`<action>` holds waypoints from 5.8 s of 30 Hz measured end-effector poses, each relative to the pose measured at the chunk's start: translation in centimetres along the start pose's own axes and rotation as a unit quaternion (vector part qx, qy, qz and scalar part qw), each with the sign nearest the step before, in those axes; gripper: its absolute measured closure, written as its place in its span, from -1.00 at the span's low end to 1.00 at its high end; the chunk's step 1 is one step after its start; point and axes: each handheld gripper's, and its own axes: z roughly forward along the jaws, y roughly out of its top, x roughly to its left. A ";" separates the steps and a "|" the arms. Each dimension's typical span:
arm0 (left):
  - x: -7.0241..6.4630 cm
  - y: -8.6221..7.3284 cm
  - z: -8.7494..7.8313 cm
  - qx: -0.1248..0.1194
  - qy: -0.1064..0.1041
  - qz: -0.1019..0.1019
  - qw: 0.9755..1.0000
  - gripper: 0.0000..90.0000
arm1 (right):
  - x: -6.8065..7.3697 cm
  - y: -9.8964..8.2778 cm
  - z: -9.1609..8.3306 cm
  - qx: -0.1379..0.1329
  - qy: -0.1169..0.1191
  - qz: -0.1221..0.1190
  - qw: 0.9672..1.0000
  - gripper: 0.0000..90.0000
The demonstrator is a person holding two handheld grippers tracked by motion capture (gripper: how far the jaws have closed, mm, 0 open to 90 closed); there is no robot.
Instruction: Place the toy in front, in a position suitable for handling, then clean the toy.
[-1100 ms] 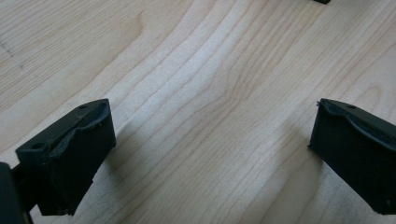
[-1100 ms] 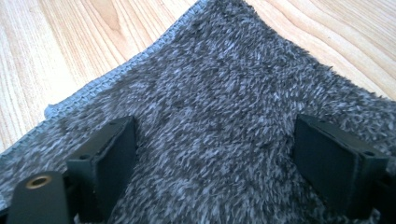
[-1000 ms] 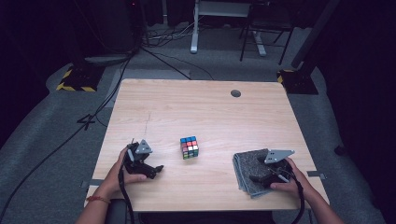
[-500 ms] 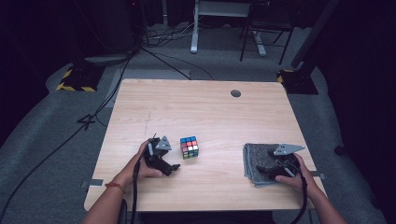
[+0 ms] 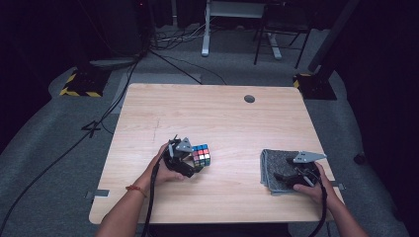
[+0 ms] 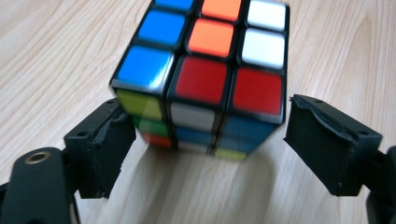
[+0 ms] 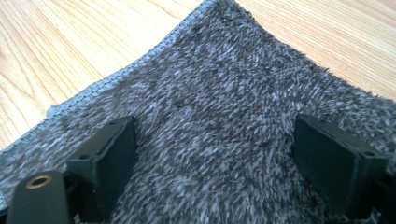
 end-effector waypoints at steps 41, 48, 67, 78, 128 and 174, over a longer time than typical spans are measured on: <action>-3.6 1.6 0.6 0.002 -0.040 0.063 0.997 -0.63 | 2.4 1.0 -0.2 0.037 0.038 -0.036 0.998 -0.39; -3.1 1.3 1.2 0.004 -0.041 0.045 0.998 -0.65 | 3.8 1.5 0.1 0.043 0.045 -0.053 0.997 -0.44; -3.7 1.3 2.5 0.026 -0.045 0.062 0.997 -0.29 | 4.2 2.0 0.4 0.031 0.068 -0.064 0.995 0.32; -3.9 1.4 2.4 0.029 -0.041 0.062 0.997 -0.26 | 3.8 1.9 0.2 0.018 0.060 -0.074 0.995 0.70; -6.7 7.7 1.8 0.035 -0.018 0.126 0.991 -0.25 | 8.9 12.5 -0.5 -0.107 0.101 -0.154 0.977 0.74; -7.5 8.0 1.7 0.055 0.020 0.133 0.989 -0.25 | 9.8 12.4 0.5 -0.080 0.065 -0.187 0.977 0.73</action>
